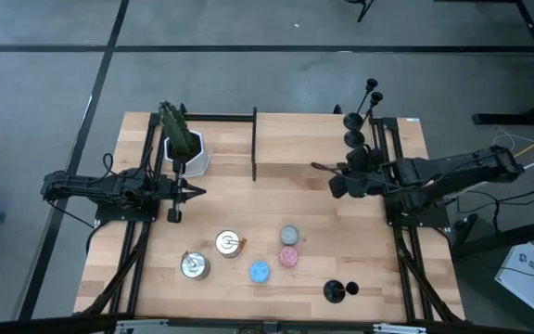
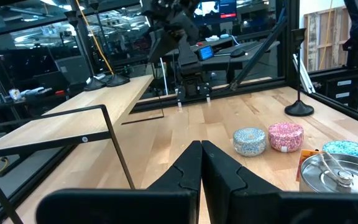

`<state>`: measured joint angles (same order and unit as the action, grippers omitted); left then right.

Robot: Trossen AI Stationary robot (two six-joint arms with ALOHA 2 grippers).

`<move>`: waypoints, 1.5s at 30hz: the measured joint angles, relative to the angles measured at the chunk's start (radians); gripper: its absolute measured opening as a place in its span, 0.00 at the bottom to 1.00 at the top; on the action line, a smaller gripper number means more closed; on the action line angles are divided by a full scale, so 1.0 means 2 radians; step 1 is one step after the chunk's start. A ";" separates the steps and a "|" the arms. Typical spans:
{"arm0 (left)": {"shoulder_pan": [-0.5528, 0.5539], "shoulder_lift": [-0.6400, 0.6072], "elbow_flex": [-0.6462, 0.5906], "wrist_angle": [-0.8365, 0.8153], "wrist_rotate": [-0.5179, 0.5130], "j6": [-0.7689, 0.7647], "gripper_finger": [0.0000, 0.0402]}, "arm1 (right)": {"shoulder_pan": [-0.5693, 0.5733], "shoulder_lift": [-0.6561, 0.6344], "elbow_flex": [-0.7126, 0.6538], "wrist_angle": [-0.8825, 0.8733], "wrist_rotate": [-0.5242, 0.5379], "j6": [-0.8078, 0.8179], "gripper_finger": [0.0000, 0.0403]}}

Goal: Pick & Place candle stick holders
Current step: Put the black candle holder on the shelf

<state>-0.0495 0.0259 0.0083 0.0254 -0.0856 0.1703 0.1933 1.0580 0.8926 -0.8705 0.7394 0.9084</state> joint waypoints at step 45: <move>0.000 0.000 0.000 0.000 0.000 0.000 0.01 | 0.084 0.015 0.009 0.169 -0.060 -0.213 0.04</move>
<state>-0.0497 0.0259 0.0086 0.0254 -0.0856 0.1703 0.3607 1.0882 0.9108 -0.5328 0.6197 0.4816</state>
